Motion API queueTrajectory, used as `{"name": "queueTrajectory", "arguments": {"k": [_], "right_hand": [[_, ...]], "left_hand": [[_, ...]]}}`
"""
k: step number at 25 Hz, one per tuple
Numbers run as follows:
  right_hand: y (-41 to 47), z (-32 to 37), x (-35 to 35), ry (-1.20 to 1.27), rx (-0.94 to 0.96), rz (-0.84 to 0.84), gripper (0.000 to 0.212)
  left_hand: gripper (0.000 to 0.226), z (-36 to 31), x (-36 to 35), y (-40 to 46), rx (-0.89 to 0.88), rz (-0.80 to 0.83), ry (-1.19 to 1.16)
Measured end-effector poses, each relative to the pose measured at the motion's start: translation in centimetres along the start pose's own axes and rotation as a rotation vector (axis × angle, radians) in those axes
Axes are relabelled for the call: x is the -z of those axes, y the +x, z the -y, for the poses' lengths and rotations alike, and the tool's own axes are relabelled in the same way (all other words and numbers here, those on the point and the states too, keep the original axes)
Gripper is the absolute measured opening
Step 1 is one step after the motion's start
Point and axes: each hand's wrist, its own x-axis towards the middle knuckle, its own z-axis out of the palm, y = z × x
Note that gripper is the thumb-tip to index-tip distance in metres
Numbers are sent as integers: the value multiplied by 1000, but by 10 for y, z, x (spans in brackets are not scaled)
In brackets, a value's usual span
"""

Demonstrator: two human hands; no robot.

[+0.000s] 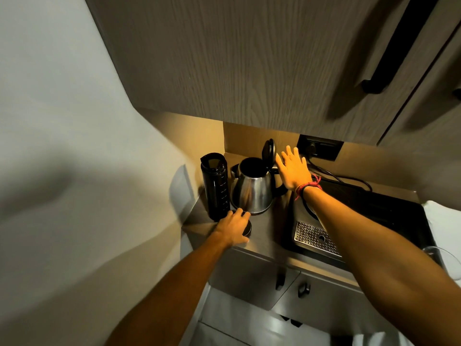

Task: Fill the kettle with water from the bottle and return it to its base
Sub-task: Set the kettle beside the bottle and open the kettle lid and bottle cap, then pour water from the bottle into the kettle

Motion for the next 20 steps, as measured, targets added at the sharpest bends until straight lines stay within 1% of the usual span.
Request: {"name": "queueTrajectory", "arguments": {"k": [2, 3, 4, 6, 7, 8, 9, 10, 11, 12, 13, 15, 16, 17, 18, 20], "right_hand": [[-1, 0, 0, -9, 3, 7, 67], [0, 0, 0, 0, -2, 4, 64], [1, -1, 1, 16, -12, 1, 59], [4, -2, 2, 85, -55, -6, 50], [5, -2, 2, 109, -72, -5, 49], [6, -2, 2, 109, -75, -1, 51], [6, -2, 2, 99, -65, 3, 51], [7, -2, 1, 103, -56, 2, 52], [7, -2, 1, 118, -56, -4, 51], [6, -2, 1, 129, -60, -10, 51], [6, -2, 1, 125, -60, -9, 51], [6, -1, 1, 92, -53, 8, 53], [6, -1, 2, 78, -44, 16, 54], [5, -1, 2, 61, -35, 23, 55], [5, -1, 3, 38, -24, 34, 57], [3, -1, 4, -9, 0, 54, 63]], "left_hand": [[82, -5, -8, 1, 22, -26, 24], [81, -6, -6, 0, 30, -90, 63], [79, -6, -1, -3, 21, -208, 113], [73, -4, 19, -8, -86, -533, 194], [70, 0, 33, -10, -155, -699, 206], [69, 5, 50, -11, -180, -860, 194], [71, 12, 66, -13, -130, -1008, 144], [75, 20, 79, -16, -11, -1137, 35], [81, 27, 89, -21, 141, -1237, -132], [87, 34, 93, -24, 278, -1284, -336], [94, 41, 94, -25, 357, -1247, -544], [106, 51, 88, -23, 369, -1017, -906], [107, 53, 84, -22, 356, -889, -1039], [104, 54, 81, -19, 348, -790, -1125], [97, 54, 77, -16, 356, -736, -1161], [83, 53, 70, -12, 394, -744, -1127]]}}
